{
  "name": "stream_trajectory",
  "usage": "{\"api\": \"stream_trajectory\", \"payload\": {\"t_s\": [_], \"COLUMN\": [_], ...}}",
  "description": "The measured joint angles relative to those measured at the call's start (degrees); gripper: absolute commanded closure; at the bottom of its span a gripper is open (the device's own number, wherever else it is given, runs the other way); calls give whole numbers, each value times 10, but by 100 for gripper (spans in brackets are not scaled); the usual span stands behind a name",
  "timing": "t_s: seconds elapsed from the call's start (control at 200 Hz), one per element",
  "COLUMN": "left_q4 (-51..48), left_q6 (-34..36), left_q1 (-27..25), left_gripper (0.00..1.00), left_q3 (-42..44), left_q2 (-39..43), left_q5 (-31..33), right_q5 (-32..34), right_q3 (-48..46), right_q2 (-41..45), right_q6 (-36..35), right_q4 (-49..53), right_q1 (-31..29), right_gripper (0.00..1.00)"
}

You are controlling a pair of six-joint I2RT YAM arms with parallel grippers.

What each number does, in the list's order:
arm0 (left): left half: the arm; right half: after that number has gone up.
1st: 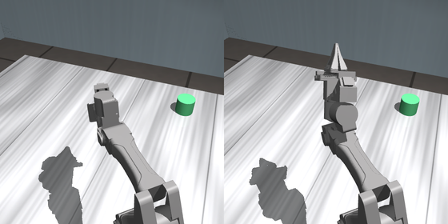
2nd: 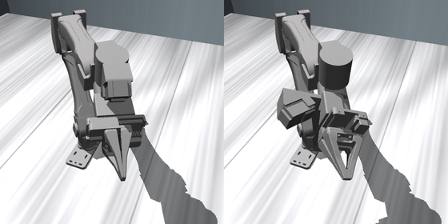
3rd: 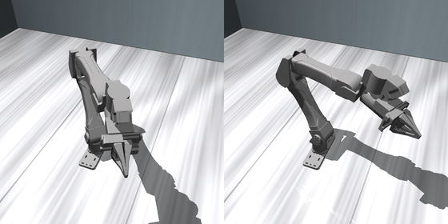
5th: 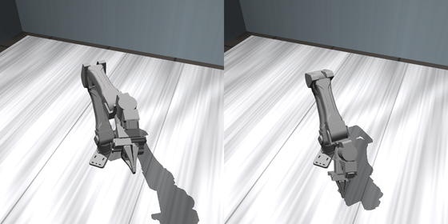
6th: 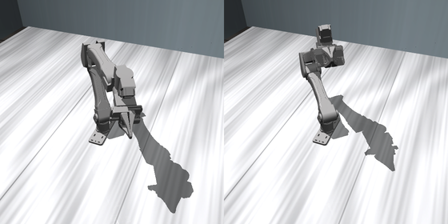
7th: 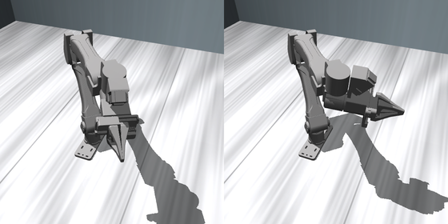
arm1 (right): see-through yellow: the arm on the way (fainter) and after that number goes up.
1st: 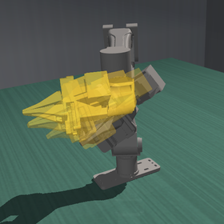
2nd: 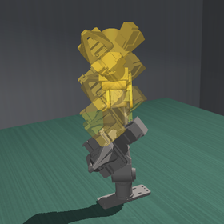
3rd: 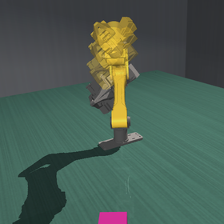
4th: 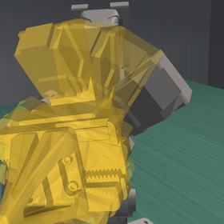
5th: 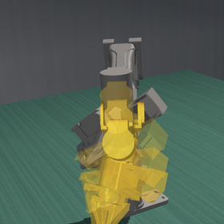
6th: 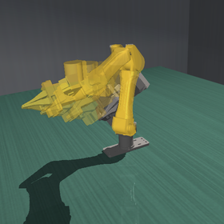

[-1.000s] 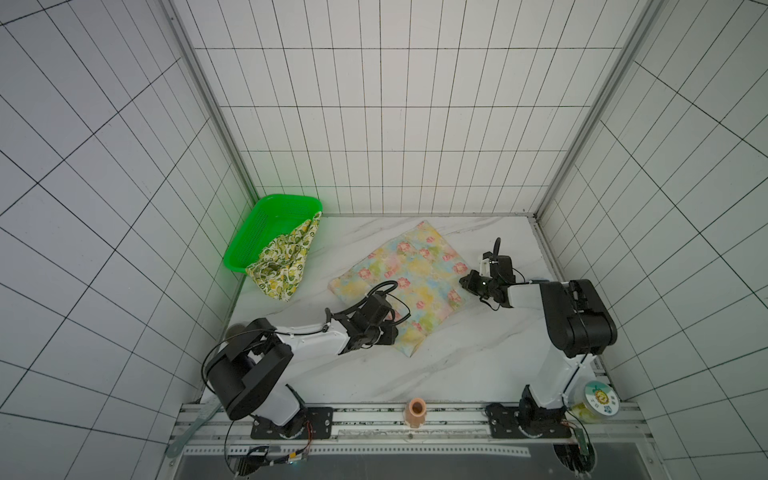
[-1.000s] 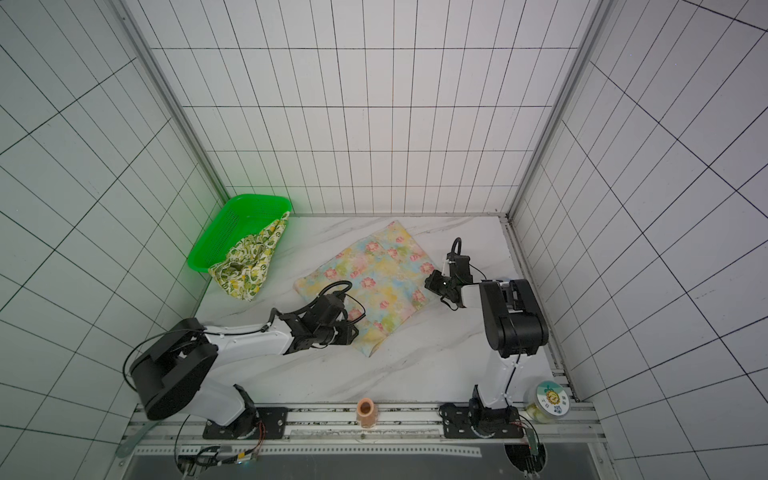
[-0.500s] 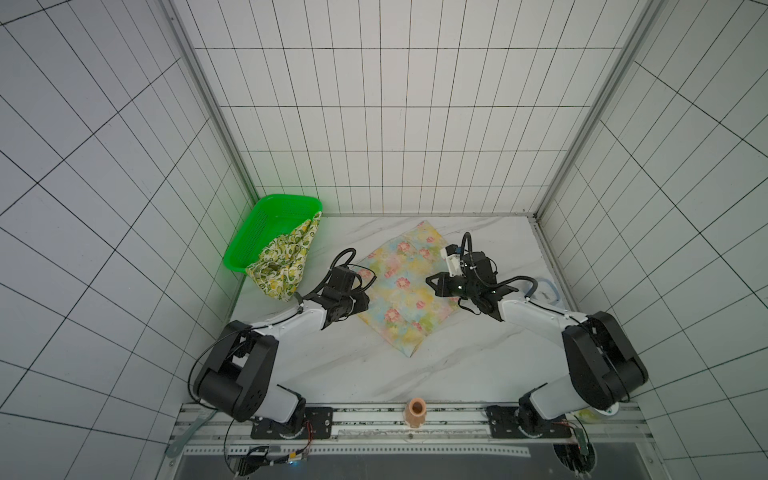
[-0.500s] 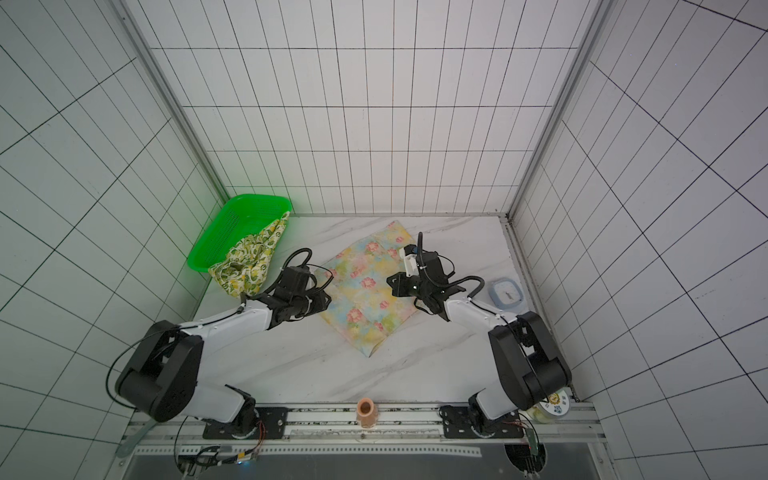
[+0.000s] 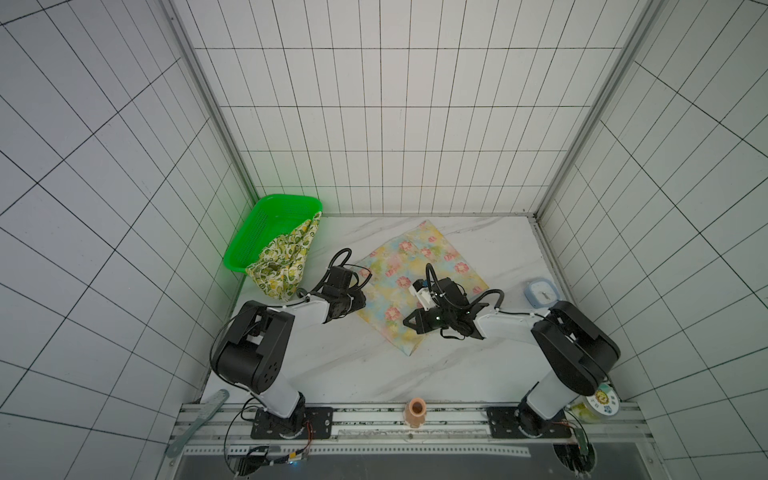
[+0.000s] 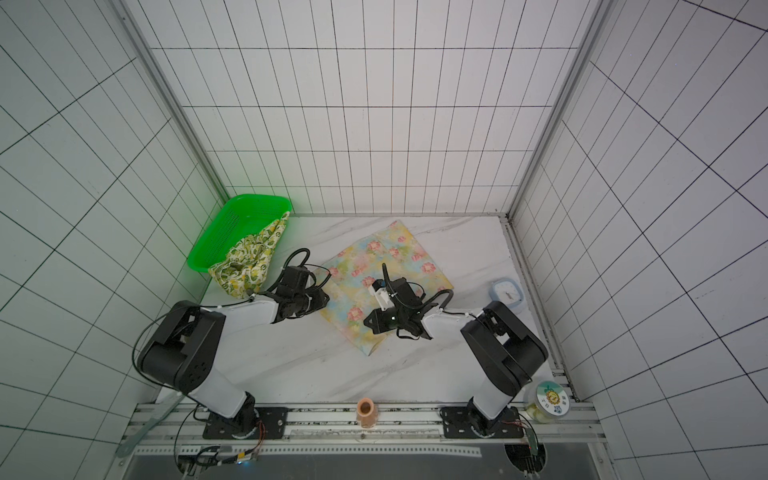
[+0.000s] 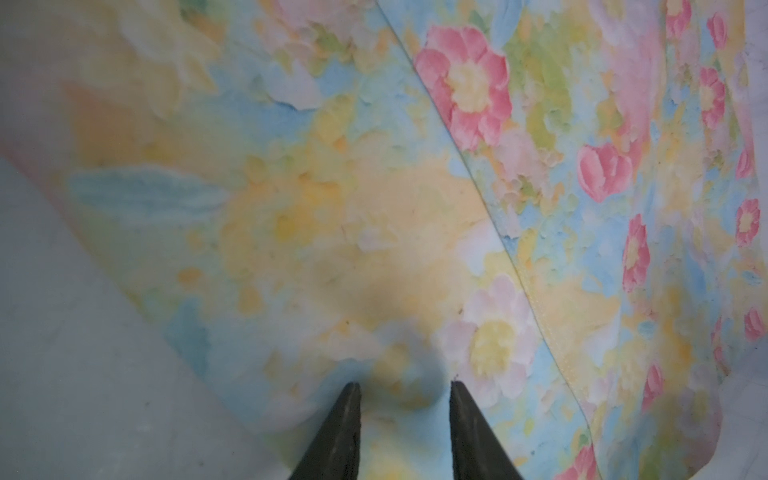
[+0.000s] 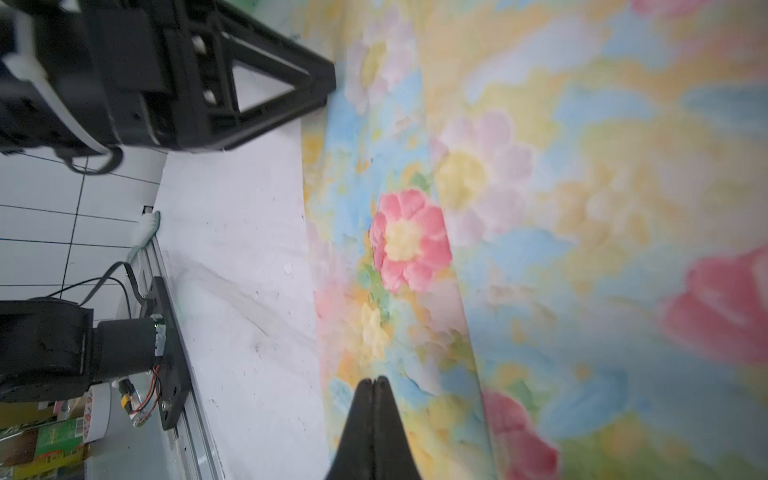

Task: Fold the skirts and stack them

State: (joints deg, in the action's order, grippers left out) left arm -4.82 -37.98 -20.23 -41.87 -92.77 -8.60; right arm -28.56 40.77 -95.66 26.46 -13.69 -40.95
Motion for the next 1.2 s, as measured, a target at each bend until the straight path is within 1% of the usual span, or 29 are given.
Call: {"api": "stream_trajectory", "payload": {"t_s": [0.15, 0.345, 0.445, 0.615, 0.82, 1.069, 1.199], "left_q4": [-2, -16, -20, -20, -13, 11, 12], "left_q6": [-2, -1, 3, 9, 9, 5, 5], "left_q1": [0, 10, 22, 46, 68, 88, 89], "left_gripper": [64, 63, 64, 64, 65, 66, 66], "left_q3": [3, 2, -6, -28, -30, -31, -31], "left_q2": [7, 40, 41, 14, -24, -34, -35], "left_q5": [6, 15, 19, 24, 32, 42, 49], "right_q5": [-21, -26, -33, -43, -66, -65, -54], "right_q3": [0, 0, 1, 2, 9, 8, 4], "right_q2": [-24, -14, -12, -27, -49, -47, -30], "right_q6": [-10, -23, -29, -43, -56, -62, -62], "right_q4": [16, 38, 43, 49, 48, 61, 84], "right_q1": [-17, -26, -29, -44, -49, -51, -52], "right_gripper": [100, 100, 100, 100, 100, 100, 100]}}
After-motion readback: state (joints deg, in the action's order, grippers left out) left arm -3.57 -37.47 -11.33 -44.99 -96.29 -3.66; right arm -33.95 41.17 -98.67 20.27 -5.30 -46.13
